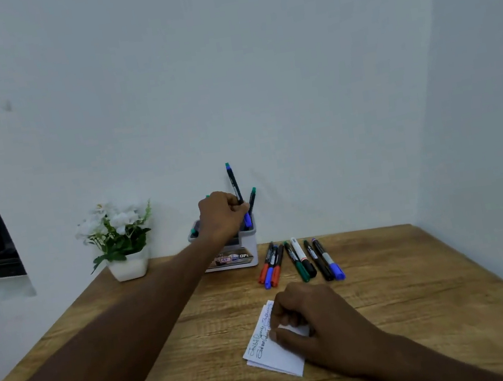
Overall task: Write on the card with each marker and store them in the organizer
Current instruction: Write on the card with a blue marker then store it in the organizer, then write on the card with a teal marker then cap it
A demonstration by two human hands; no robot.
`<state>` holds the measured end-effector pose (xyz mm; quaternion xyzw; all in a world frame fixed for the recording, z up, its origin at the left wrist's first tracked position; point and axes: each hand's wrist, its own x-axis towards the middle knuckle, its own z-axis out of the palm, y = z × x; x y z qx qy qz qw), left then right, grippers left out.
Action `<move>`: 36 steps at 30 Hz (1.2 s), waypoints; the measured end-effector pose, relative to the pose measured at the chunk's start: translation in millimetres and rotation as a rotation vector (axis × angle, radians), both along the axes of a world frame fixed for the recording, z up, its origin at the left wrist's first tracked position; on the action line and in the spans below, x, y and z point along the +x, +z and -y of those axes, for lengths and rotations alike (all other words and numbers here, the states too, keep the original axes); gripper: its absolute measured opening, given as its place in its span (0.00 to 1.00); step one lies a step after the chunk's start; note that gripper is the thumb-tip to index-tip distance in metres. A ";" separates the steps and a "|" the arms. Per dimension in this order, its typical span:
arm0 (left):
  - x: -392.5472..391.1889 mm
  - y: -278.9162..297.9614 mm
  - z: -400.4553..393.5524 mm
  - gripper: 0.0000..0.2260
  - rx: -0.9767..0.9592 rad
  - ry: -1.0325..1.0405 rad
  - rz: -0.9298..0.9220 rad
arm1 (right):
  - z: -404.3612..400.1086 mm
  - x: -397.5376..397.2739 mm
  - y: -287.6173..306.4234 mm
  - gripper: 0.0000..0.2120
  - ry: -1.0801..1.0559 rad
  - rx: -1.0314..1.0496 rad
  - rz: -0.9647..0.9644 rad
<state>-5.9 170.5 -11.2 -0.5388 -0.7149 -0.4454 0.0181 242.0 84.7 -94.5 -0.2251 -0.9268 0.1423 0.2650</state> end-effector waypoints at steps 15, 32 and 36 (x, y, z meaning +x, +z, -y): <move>27.2 -14.2 113.9 0.06 -0.043 -0.344 -0.322 | 3.7 -2.5 2.4 0.08 -0.010 -0.031 0.012; 9.8 -82.9 159.6 0.15 -0.291 -0.623 -0.474 | -44.5 -1.8 5.9 0.21 -0.351 0.210 0.316; 10.0 -80.8 160.0 0.15 -0.290 -0.637 -0.466 | -38.8 3.2 13.8 0.14 -0.367 0.191 0.153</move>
